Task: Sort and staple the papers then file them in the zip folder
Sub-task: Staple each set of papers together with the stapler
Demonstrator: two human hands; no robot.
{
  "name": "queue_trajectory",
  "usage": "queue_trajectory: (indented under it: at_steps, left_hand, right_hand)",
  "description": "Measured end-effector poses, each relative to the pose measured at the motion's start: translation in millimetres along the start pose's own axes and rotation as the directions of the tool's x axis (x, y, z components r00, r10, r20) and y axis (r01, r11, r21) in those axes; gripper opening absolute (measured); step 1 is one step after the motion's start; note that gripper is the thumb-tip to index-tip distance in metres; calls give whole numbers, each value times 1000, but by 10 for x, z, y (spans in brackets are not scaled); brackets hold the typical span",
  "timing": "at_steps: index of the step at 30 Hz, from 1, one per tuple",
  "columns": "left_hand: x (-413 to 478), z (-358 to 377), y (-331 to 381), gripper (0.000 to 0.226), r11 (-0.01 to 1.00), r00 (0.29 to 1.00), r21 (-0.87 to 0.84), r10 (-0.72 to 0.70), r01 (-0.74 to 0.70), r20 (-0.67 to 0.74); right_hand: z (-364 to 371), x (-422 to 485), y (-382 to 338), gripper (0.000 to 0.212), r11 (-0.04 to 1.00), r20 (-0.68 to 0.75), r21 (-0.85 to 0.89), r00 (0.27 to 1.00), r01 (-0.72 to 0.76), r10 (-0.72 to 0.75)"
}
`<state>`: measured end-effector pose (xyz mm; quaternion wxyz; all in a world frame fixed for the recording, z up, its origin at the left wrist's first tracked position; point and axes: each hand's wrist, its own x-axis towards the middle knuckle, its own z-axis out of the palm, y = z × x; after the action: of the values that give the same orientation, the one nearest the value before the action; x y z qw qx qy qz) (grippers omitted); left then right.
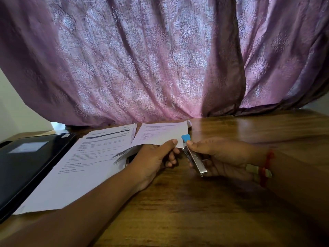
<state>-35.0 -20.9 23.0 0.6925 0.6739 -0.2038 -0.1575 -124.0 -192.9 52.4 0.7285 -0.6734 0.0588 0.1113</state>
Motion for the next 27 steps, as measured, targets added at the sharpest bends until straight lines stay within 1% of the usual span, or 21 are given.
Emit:
queue_trajectory:
  at_steps: [5,10,12,15,17,21,25,27]
  left_hand:
    - [-4,3,-5,25,1000,999,-1,32,-32,15]
    - [4,-5,-14,24,1000,999,10,28,-28,26]
    - [4,-11,-18,26,1000,999,23,17,-18,32]
    - [2,-11,-13,28,999,999,32,10,-11,37]
    - [6,-11,-13,29,999,999,38,5,-6,39]
    - [5,-20,-21,31,998,999,64,-1,-2,42]
    - [-2,-20,-23,31,996,999,93,4,-9,50]
    - [-12,-16,-17,31,994,998,112,10,-16,55]
  right_hand:
    - [-18,6,5,36,1000,-45,30,999,2,0]
    - [-5,30,7,40,990,-58,143,998,-3,11]
    - [-12,50,14,35,986,-65,167,997,-22,33]
    - [-33,79,20,21,987,-58,152,997,-50,60]
    - [-56,96,15,17,988,-68,145,996,-45,55]
    - [-76,99,-1,25,992,-117,124,992,-39,53]
    - [-47,77,5,46,999,-143,43,989,-19,25]
    - [-31,68,15,45,1000,-154,7,988,-12,13]
